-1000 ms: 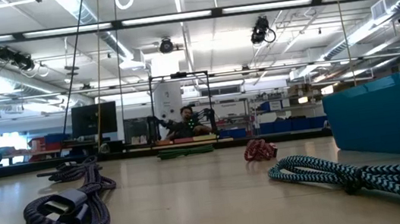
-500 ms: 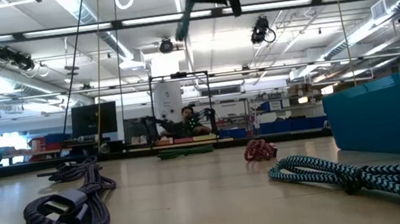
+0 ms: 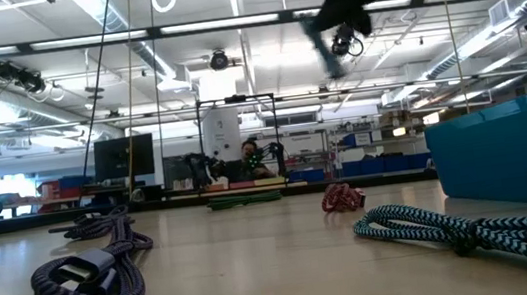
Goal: Pick and place USB-C Cables
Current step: Put the top blue charger cable into the blue bin
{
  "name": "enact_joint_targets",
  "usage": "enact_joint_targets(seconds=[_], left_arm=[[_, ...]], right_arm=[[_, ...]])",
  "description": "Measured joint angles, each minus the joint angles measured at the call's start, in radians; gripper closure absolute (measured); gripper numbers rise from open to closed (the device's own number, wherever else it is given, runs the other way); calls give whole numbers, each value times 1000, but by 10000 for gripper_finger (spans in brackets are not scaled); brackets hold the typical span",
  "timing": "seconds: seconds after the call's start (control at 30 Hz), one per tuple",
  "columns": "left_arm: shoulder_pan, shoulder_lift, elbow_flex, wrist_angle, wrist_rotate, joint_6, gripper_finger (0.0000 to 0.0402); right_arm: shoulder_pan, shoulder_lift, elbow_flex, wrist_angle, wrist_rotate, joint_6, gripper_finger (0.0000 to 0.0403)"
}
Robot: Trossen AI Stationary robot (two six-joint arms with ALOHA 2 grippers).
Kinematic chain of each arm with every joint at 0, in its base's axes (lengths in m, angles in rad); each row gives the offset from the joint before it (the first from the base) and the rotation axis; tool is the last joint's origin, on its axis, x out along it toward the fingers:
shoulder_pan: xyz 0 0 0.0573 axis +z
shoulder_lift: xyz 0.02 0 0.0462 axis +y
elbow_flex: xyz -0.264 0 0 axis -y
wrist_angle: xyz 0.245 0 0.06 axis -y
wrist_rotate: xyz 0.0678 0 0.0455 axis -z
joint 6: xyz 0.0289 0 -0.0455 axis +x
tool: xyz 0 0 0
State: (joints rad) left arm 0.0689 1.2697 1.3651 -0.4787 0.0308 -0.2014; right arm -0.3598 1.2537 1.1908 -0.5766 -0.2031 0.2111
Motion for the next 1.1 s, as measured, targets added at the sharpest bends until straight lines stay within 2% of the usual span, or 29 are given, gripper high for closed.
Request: enact_joint_targets(seconds=[0.2, 0.37, 0.5, 0.83, 0.97, 1.1], left_arm=[[7, 0, 0, -1, 1, 4, 136], [13, 0, 0, -6, 0, 15, 136], [13, 0, 0, -7, 0, 33, 136], [13, 0, -1, -7, 0, 57, 136], [13, 0, -1, -8, 0, 59, 136], [13, 0, -1, -8, 0, 60, 136]], right_arm=[[132, -112, 0, -263, 43, 246, 400], [300, -171, 1, -405, 81, 579, 400], [456, -177, 1, -450, 81, 826, 400], [783, -59, 2, -520, 162, 1302, 400], [878, 23, 1, -596, 128, 1483, 400], [950, 107, 1, -621, 96, 1584, 400]])
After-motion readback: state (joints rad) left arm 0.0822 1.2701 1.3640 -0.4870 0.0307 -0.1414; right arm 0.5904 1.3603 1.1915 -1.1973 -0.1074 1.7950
